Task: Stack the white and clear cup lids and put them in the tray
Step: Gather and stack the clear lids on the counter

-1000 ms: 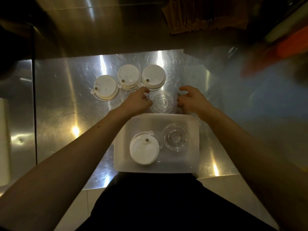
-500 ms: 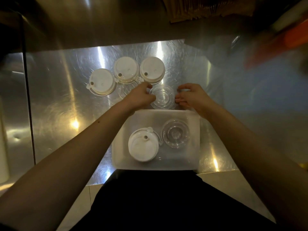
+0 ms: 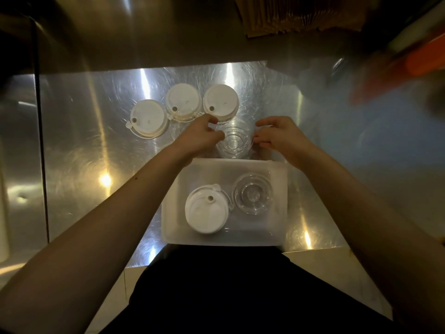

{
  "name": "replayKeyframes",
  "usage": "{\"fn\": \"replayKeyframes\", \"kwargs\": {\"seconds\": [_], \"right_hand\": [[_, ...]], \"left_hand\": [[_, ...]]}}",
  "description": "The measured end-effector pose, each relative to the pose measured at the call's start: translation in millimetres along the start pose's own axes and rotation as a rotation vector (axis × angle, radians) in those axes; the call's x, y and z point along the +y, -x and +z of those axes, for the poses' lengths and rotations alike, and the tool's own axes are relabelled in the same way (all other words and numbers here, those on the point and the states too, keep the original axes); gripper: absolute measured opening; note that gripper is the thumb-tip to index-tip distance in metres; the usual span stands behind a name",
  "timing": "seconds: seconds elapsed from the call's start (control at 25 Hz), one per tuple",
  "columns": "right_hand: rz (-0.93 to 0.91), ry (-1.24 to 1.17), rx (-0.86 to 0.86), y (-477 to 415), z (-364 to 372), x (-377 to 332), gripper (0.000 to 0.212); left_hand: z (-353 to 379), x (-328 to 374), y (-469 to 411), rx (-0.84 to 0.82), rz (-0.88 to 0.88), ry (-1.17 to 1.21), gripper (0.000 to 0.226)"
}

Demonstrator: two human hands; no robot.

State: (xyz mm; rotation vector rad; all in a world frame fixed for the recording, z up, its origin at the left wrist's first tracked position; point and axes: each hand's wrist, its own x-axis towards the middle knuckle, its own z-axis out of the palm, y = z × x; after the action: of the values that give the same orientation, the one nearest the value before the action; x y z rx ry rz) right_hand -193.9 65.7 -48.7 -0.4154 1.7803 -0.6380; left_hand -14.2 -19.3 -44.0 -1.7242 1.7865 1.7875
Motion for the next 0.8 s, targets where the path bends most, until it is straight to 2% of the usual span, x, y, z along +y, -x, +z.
{"fn": "replayKeyframes", "kwargs": {"seconds": [0.24,0.44,0.6,0.72,0.8], "right_hand": [[-0.071,0.042,-0.002,-3,11,-12,0.036],[-0.094,0.092,-0.027,-7,35,-25,0.015],[-0.115,0.141,-0.023,-13,56,-31,0.015],[-0.131,0.143,-0.052,-20,67,-32,0.026],[-0.134,0.151,-0.057,-24,73,-32,0.028]], "left_hand": [[-17,-7,7,0.061,0.001,0.08,0.051],[-37,-18,15,0.125,-0.025,0.126,0.051],[-46,-26,19,0.172,-0.026,0.142,0.052],[-52,-36,20,0.201,-0.04,0.177,0.035],[-55,-40,20,0.212,-0.054,0.191,0.041]]}}
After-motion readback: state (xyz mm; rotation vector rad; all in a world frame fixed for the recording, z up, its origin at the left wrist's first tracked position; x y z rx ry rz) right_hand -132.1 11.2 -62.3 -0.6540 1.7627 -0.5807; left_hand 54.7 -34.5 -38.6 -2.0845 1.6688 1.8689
